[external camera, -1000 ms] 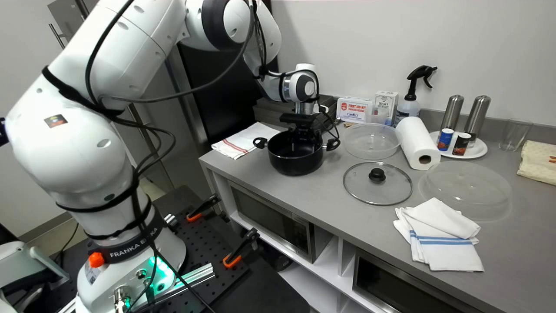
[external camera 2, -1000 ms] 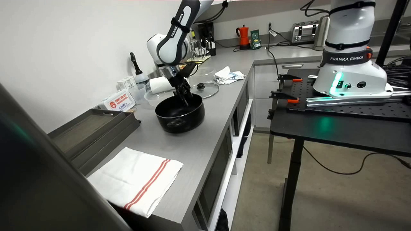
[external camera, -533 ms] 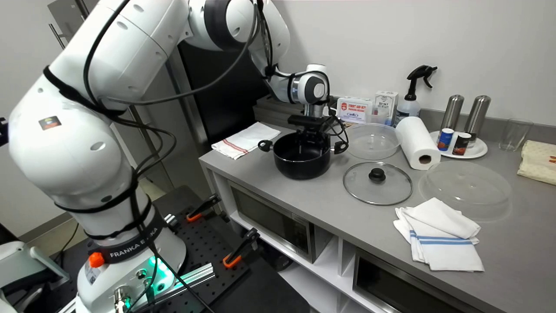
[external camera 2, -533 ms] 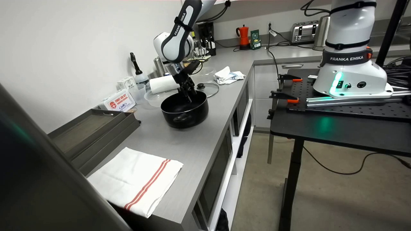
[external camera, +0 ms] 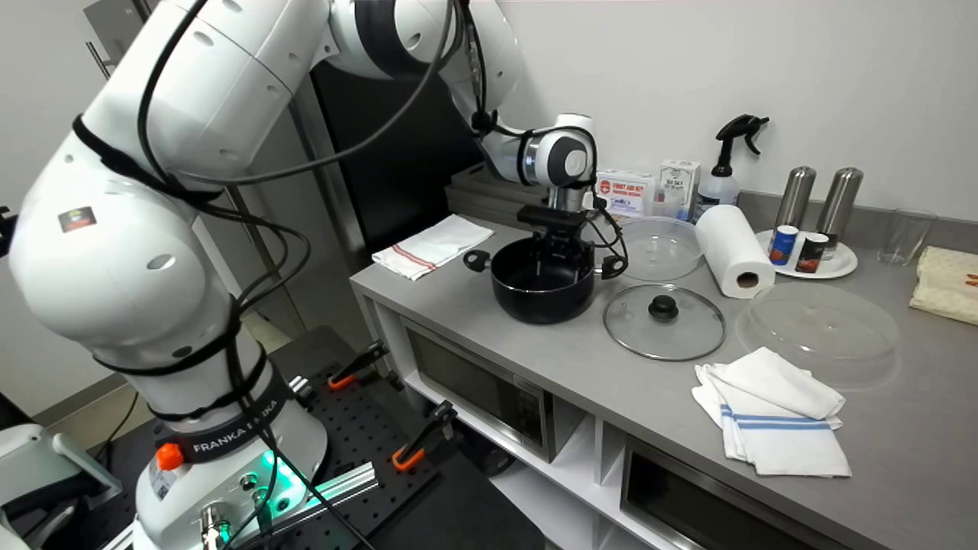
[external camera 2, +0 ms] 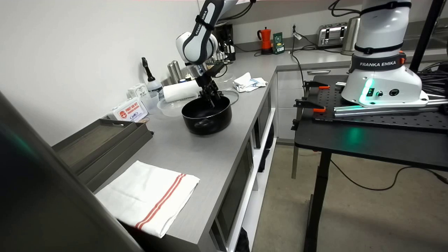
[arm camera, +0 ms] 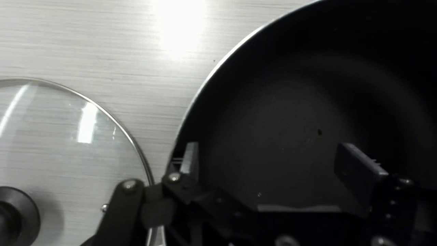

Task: Slide the black pot to the right

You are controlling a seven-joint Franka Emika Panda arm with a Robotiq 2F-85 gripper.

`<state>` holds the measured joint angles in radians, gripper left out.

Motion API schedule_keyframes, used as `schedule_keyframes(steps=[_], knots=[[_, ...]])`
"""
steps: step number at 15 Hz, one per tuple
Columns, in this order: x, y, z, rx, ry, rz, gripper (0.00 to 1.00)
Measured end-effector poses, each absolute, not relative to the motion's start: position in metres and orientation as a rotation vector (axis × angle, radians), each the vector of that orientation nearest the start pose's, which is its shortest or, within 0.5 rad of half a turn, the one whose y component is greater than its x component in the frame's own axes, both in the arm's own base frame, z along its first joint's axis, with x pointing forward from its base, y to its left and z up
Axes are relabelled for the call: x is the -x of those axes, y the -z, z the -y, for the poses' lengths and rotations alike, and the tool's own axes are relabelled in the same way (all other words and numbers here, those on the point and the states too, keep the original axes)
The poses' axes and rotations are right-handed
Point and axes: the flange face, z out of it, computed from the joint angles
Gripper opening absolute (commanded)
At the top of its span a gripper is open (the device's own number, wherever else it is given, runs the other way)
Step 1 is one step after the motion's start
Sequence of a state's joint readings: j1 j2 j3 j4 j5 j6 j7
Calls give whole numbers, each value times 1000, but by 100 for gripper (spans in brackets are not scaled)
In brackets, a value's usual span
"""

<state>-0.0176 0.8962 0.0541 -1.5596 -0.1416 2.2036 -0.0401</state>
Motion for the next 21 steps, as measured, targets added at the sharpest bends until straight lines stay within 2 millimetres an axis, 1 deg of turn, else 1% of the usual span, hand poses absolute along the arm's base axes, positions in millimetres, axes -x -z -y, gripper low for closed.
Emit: schedule_keyframes(steps=[3, 6, 15, 21], knots=[[-657, -99, -4, 3159, -397, 232, 100], [-650, -101, 2, 3154, -393, 229, 100], [-613, -108, 3, 3146, -347, 284, 100], [-593, -111, 12, 3139, -326, 287, 100]])
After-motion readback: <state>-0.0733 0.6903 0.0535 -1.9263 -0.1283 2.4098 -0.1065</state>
